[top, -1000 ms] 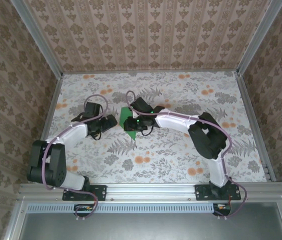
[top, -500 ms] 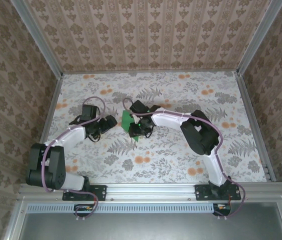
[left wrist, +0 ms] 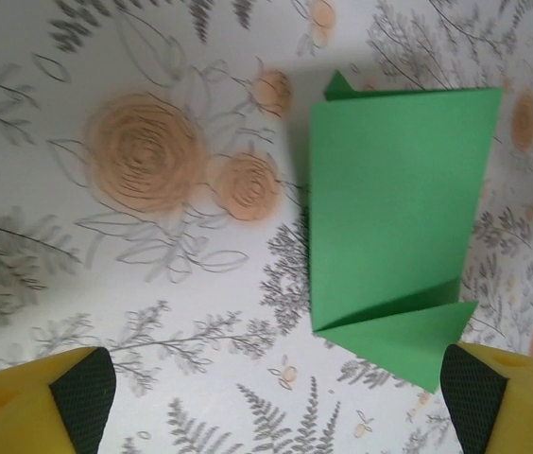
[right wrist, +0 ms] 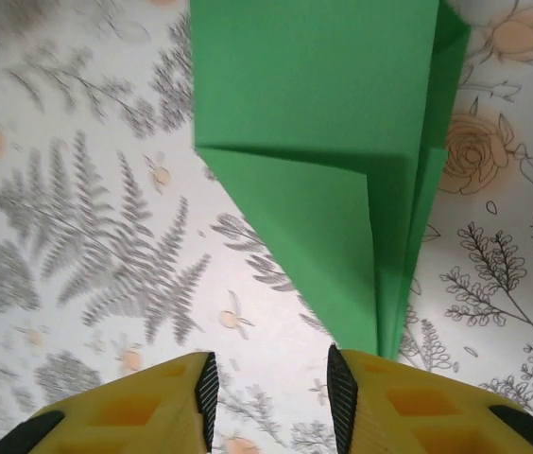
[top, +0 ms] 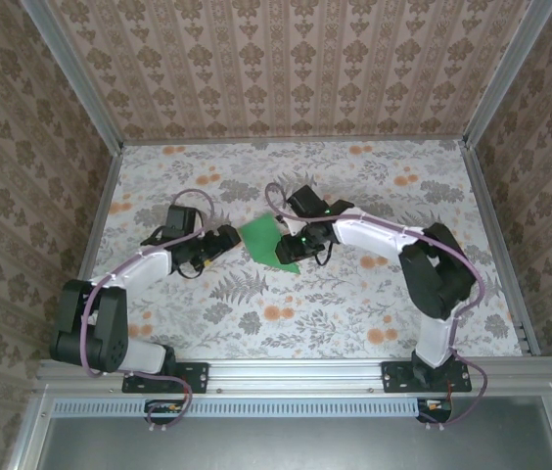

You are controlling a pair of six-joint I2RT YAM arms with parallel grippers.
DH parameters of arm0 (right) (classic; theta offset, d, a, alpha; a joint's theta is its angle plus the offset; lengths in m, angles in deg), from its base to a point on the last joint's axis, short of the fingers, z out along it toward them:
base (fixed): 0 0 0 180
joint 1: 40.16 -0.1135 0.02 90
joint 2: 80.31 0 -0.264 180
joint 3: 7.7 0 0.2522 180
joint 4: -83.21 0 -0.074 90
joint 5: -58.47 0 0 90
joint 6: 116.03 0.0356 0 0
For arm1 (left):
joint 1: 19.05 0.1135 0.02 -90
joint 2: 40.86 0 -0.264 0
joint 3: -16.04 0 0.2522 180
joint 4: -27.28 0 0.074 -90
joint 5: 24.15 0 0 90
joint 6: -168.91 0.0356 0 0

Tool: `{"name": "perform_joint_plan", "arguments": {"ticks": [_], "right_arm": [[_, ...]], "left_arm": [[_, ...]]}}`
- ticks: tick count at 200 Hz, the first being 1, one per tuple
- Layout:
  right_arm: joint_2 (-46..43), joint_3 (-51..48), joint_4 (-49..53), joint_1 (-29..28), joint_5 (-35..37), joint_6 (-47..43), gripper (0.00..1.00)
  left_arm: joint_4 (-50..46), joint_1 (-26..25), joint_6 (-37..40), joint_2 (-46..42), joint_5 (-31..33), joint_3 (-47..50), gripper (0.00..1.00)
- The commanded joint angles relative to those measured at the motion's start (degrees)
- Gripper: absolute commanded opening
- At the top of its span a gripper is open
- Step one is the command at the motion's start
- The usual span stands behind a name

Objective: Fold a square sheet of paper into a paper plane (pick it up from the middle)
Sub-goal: Fold the wing for the fifth time at the center of the table.

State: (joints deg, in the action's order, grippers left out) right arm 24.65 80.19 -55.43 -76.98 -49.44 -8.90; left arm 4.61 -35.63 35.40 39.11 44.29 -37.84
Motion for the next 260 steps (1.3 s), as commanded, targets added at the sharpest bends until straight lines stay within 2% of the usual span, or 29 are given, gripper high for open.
{"name": "perform_joint_plan", "arguments": {"ticks": [1, 40, 95, 140, 176, 212, 260], "right_arm": [[-1.1, -2.4, -8.6, -0.4, 1.0, 13.3, 0.38], [4.8, 0.8, -9.6, -0.4, 0.8, 20.6, 0.34], [10.3, 3.7, -7.7, 0.2, 2.1, 21.0, 0.33], [11.1, 0.7, -7.0, 1.7, 1.1, 20.8, 0.33], [10.5, -3.5, -10.7, 4.1, -4.1, 22.6, 0.34], [10.3, -6.5, -15.7, 6.7, -10.9, 25.6, 0.33], [10.5, -8.2, -18.3, 8.2, -14.8, 26.9, 0.34]], "left_arm": [[2.7, -1.7, -3.0, -1.0, -2.2, 1.2, 0.92], [8.6, -4.4, -9.4, -0.6, -2.8, 3.4, 0.88], [13.0, -8.0, -12.9, 3.9, -3.7, 2.2, 0.78], [15.9, -9.2, -15.8, 8.1, -4.5, 1.4, 0.71], [16.3, -11.4, -17.0, 10.3, -4.4, 0.9, 0.68], [17.4, -12.4, -17.8, 12.4, -4.8, -0.4, 0.54], [17.6, -12.6, -18.5, 15.4, -3.9, -2.0, 0.46]]}}
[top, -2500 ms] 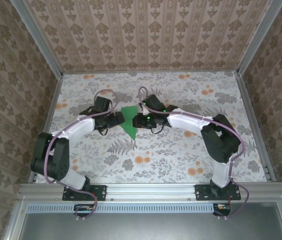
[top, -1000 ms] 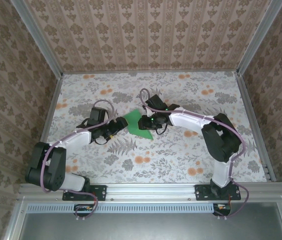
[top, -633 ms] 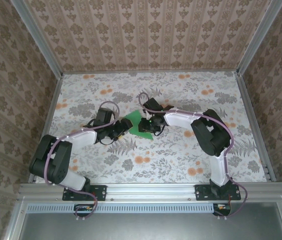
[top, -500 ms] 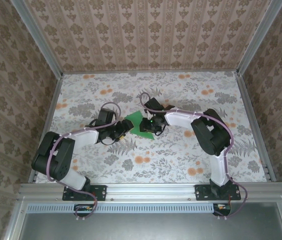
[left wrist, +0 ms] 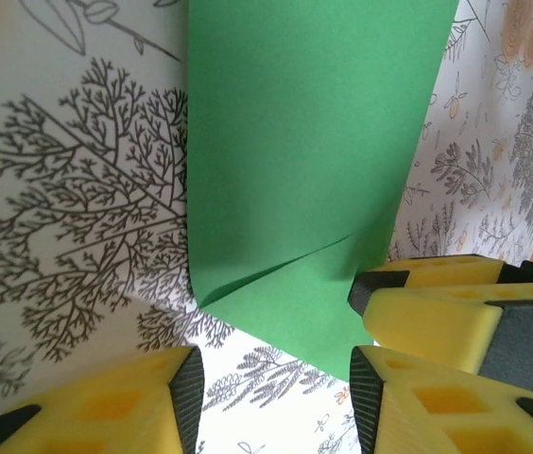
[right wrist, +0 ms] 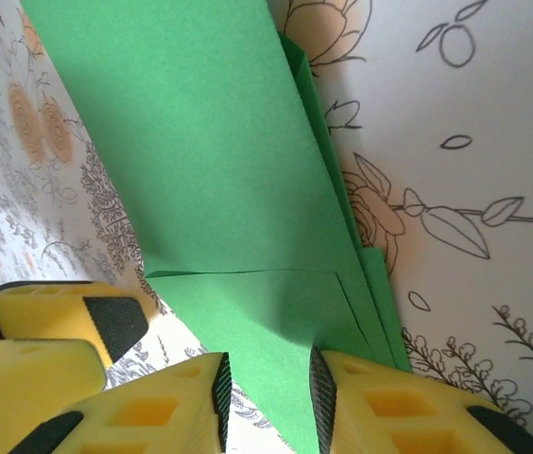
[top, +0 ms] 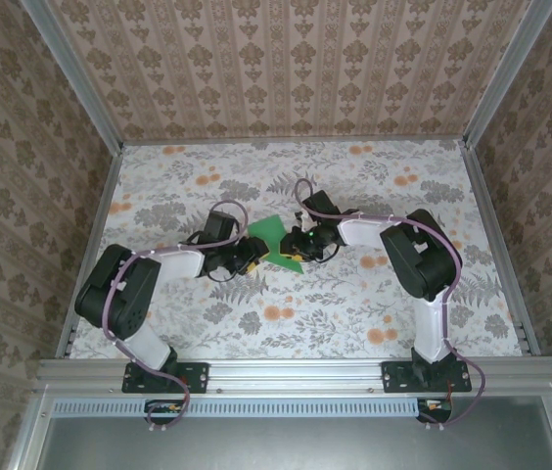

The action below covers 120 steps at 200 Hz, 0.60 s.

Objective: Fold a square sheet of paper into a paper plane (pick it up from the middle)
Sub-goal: Fold the wing for the fifth time at the center of the table.

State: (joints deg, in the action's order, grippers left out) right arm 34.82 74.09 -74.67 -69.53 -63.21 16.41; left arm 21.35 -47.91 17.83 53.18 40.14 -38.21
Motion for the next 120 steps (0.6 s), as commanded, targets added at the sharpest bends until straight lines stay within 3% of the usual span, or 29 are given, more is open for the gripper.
{"name": "perform_joint_plan", "arguments": {"ticks": [1, 120], "right_arm": [[0.4, -2.1, 0.9, 0.8, -1.0, 1.6, 0.33], [1.5, -4.9, -4.5, 3.6, -7.9, 4.5, 0.33]], "left_arm": [[0.8, -0.3, -1.0, 1.4, 0.2, -1.6, 0.46], [2.5, 0.5, -1.3, 4.7, -0.5, -3.8, 0.39]]}}
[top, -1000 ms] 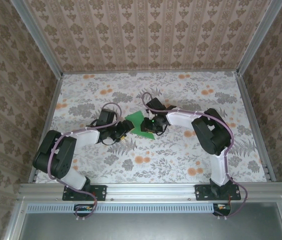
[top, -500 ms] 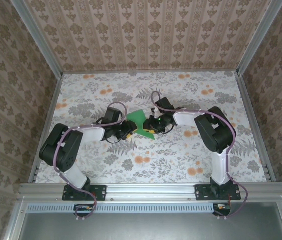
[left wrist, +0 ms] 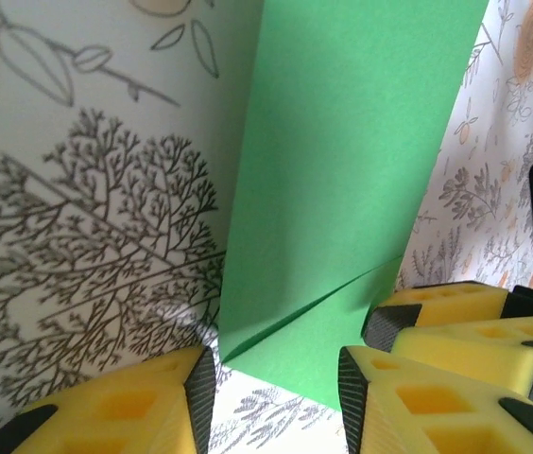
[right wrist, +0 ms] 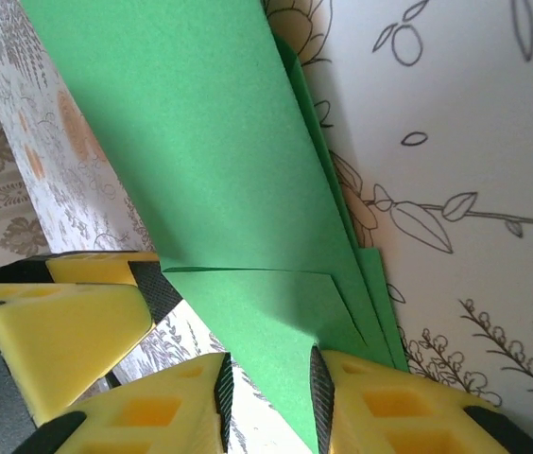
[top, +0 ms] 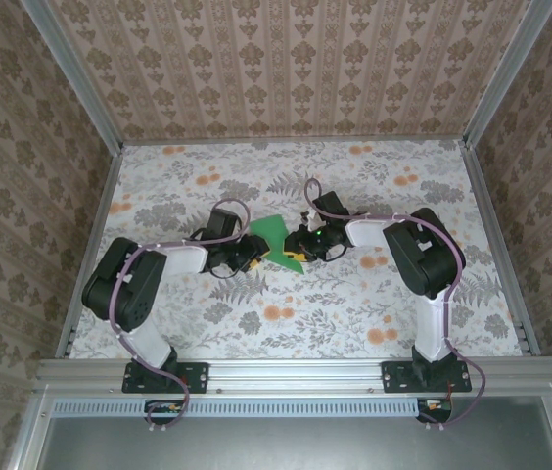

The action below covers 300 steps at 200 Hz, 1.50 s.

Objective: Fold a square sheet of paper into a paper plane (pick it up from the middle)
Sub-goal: Fold the wing for the fifth time at the center of the table.

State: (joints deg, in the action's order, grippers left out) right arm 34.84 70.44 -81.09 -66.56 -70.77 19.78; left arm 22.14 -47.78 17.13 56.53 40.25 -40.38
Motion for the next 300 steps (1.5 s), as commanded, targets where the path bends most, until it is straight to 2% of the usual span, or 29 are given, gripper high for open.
{"name": "perform_joint_plan", "arguments": {"ticks": [1, 64, 102, 133, 159, 193, 222, 254, 300], "right_arm": [[1.5, -1.3, 1.9, 0.6, -0.3, 1.1, 0.33], [1.5, -1.2, 2.7, 0.8, -0.3, -0.5, 0.33], [1.0, -0.7, 3.2, 0.8, -0.9, -4.4, 0.33], [-0.5, -0.5, 2.8, 0.8, -1.1, -8.9, 0.35], [-4.0, -0.5, 2.6, 0.6, 0.8, -13.4, 0.42], [-10.9, -2.9, 2.9, -0.5, 9.9, -21.8, 0.54], [-15.9, -7.4, 0.2, -3.2, 18.1, -29.7, 0.61], [-17.9, -9.0, -1.1, -10.5, 30.5, -39.0, 0.63], [-14.0, -8.2, -4.6, -18.1, 42.6, -45.7, 0.62]], "left_arm": [[1.9, 0.4, -0.6, 1.4, -0.7, -1.6, 0.39], [6.9, 1.1, -0.6, 2.0, -3.1, -1.6, 0.33], [14.7, 1.7, -2.1, 3.8, -6.8, -0.2, 0.32], [14.9, 1.7, -2.1, 5.7, -7.6, -0.6, 0.19], [13.8, 1.7, -2.3, 6.2, -7.7, -1.0, 0.10], [12.2, 1.6, -3.1, 5.0, -7.6, -1.3, 0.06], [10.0, 1.6, -3.6, 3.2, -7.5, -1.9, 0.06], [8.3, 1.7, -4.4, 2.1, -7.3, -2.4, 0.06], [8.2, 1.6, -5.6, 1.7, -7.3, -2.2, 0.06]]}}
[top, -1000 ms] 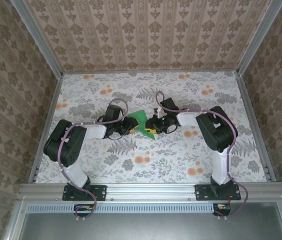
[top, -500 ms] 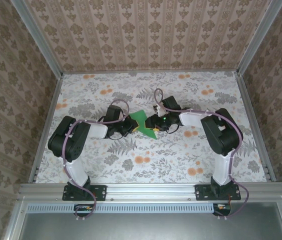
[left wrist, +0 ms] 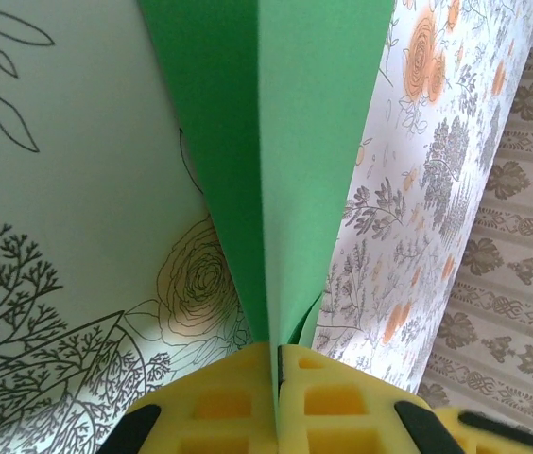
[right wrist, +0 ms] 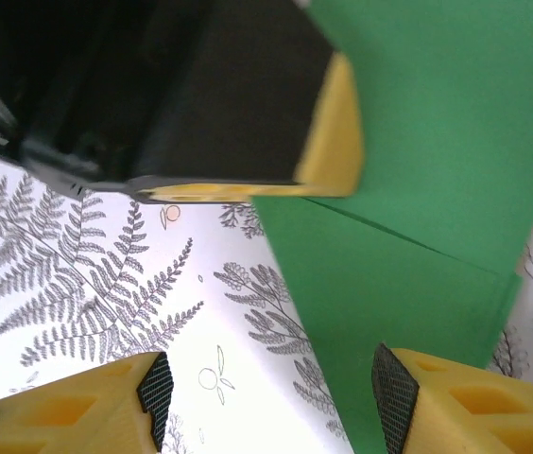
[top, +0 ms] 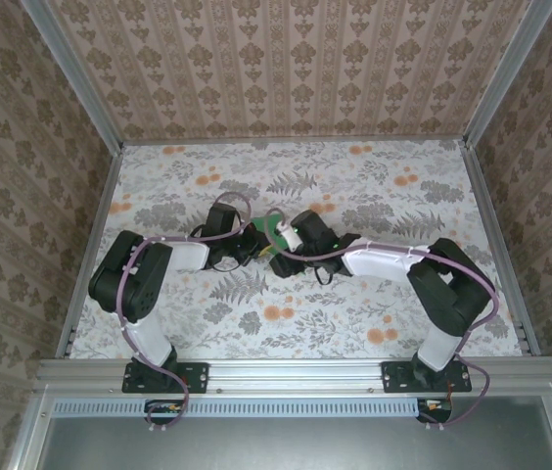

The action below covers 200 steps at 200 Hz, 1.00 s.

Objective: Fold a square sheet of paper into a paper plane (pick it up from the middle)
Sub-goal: Fold the wing for the fifth time at the center of the table.

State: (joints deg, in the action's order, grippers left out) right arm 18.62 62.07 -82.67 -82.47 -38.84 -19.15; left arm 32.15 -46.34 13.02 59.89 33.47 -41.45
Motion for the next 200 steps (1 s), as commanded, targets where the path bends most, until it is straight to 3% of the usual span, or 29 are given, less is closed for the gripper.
{"name": "perform_joint_plan", "arguments": {"ticks": [1, 54, 125, 162, 200], "right_arm": [[2.4, 0.1, -3.1, -2.3, 10.9, -6.8, 0.61], [6.4, -0.6, -9.3, -6.3, 20.7, -11.6, 0.57], [8.8, -2.2, -14.0, -6.4, 25.4, -13.1, 0.53], [8.9, -2.4, -13.9, -6.6, 25.9, -13.9, 0.43], [8.5, -2.3, -13.5, -6.6, 25.4, -14.2, 0.24]], "left_arm": [[-1.8, 0.2, -1.4, -1.7, -0.5, -1.1, 0.06], [-1.4, 0.2, -2.5, -1.7, -0.5, -0.8, 0.06], [-1.3, 0.6, -3.5, -2.1, -0.4, -0.3, 0.06], [-0.9, 0.7, -4.1, -2.4, -0.6, 0.3, 0.06], [-0.9, 0.8, -4.3, -3.0, -0.8, 0.8, 0.10]]}}
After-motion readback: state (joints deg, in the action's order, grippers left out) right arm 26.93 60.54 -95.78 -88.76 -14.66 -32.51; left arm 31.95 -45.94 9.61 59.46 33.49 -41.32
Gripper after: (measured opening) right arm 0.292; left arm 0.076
